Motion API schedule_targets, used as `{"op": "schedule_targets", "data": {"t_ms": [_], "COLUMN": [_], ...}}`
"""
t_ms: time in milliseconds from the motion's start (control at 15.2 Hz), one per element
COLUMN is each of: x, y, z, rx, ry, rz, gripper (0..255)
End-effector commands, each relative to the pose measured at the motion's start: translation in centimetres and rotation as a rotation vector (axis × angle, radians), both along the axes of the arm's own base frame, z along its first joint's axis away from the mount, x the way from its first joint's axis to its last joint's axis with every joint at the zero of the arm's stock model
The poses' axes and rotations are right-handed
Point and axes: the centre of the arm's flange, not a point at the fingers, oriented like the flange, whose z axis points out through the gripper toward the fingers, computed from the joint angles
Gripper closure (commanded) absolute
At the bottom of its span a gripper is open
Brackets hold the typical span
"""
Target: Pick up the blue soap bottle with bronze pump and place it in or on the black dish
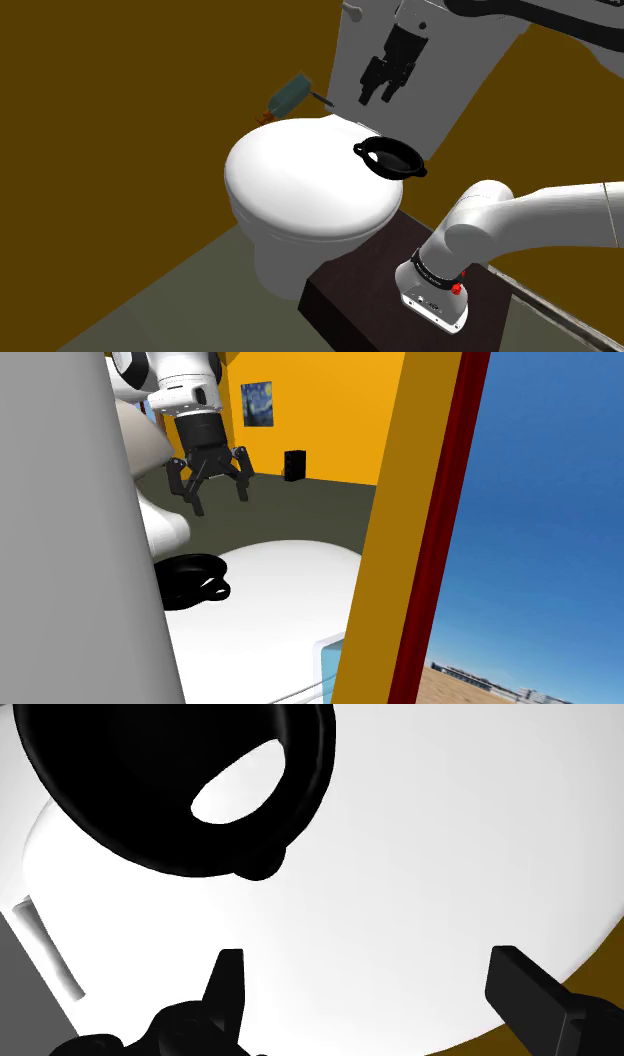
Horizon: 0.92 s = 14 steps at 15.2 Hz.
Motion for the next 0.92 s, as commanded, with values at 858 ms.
{"op": "schedule_targets", "data": {"t_ms": [858], "x": [10.8], "y": [8.8], "z": [-8.2], "rx": [-0.044], "ry": [-0.230], "rz": [-0.636], "gripper": [0]}}
